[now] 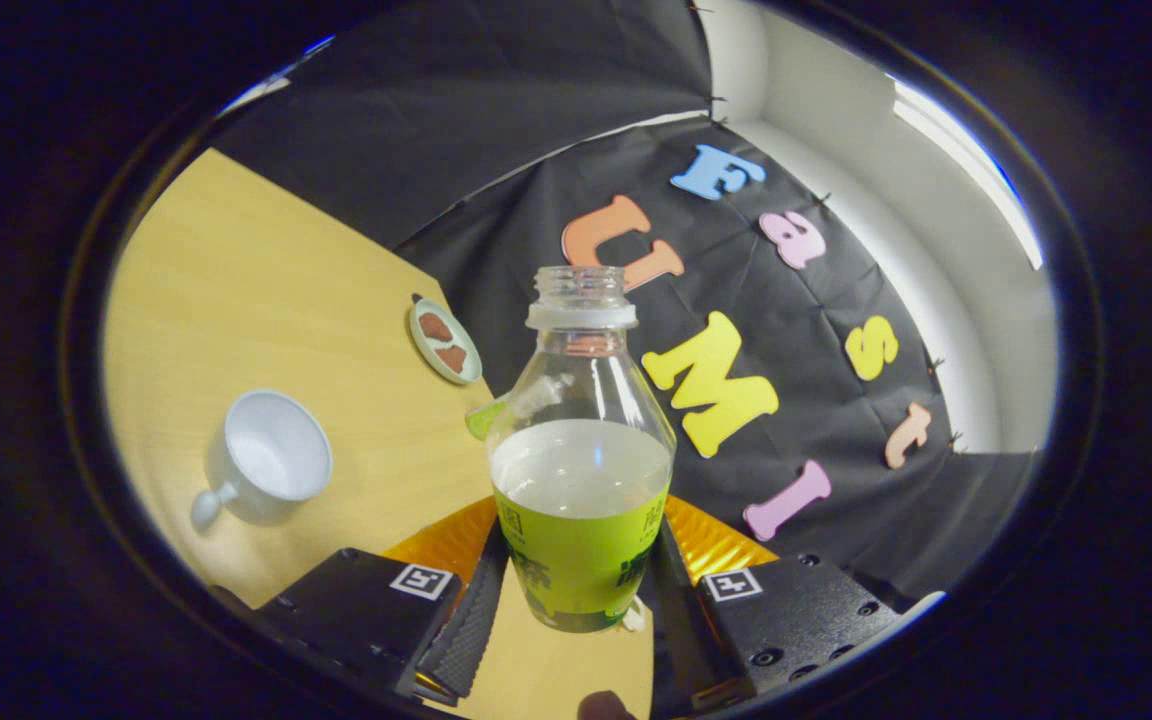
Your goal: Take the bottle from table, then pour the juice into the cup, finally place the bottle on the coaster
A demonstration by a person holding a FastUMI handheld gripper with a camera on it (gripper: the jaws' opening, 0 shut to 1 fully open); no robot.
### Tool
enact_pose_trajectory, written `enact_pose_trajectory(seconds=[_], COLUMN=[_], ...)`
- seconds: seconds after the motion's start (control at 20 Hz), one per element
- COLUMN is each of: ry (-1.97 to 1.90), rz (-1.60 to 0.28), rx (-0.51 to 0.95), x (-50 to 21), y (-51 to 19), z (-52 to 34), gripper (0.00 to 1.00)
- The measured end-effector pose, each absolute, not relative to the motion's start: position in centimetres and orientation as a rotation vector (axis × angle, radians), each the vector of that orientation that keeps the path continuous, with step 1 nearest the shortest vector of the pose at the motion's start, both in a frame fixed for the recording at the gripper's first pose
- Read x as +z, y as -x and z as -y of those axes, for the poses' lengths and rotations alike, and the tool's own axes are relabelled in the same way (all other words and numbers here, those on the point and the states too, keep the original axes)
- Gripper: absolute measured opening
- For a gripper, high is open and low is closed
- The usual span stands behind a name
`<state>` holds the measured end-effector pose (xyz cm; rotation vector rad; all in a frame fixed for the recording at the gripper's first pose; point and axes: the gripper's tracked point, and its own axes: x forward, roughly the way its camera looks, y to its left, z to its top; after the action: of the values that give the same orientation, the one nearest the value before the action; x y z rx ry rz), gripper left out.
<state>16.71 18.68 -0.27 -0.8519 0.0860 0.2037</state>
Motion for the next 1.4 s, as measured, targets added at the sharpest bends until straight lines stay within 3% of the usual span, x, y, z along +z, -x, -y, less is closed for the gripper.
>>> enact_pose_trajectory(seconds=[0.75, 1.4], ry=[0.105, -0.027], rz=[-0.142, -0.393], rx=[0.344, 0.329], x=[5.3, -6.5], y=[-21.4, -28.6], z=[-17.0, -18.0], gripper=[0.76, 0.77])
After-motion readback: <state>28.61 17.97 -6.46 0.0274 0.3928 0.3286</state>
